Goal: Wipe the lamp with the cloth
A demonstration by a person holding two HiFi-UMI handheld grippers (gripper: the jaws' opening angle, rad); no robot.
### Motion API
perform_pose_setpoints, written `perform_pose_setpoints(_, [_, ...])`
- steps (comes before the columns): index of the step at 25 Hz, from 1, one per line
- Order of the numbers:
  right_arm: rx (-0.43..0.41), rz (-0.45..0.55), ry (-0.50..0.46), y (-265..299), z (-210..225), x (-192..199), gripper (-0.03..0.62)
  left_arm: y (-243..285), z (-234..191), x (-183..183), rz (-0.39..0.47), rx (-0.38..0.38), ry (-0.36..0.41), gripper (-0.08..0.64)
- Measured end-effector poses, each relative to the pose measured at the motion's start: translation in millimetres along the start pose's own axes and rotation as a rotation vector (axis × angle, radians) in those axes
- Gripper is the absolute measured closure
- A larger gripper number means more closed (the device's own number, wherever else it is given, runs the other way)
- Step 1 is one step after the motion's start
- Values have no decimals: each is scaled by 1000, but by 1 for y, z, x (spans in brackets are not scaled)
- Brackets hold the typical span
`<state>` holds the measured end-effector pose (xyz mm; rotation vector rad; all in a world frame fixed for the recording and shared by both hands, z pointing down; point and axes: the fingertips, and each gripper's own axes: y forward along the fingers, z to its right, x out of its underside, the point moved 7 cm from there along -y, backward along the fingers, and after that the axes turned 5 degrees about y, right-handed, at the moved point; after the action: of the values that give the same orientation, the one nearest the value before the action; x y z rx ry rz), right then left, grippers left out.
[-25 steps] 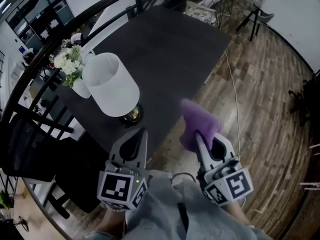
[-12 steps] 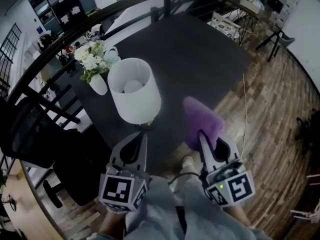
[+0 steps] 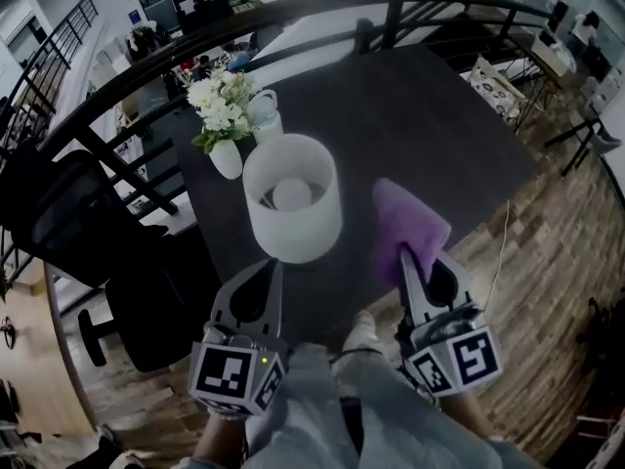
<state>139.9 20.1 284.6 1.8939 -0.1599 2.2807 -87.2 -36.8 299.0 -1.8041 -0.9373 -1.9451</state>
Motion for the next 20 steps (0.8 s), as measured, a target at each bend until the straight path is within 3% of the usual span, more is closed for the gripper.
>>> perform_pose_setpoints(10, [-249, -20, -112, 76, 33, -19, 541, 3, -2, -9, 4, -241, -79, 558])
perform_pose_setpoints(16, [-447, -7, -186, 125, 33, -28, 541, -2, 5, -11, 21, -389, -109, 558])
perform_pose_setpoints(20, [-537, 23, -224, 150, 32, -38, 541, -6, 12, -12, 23, -460, -120, 558])
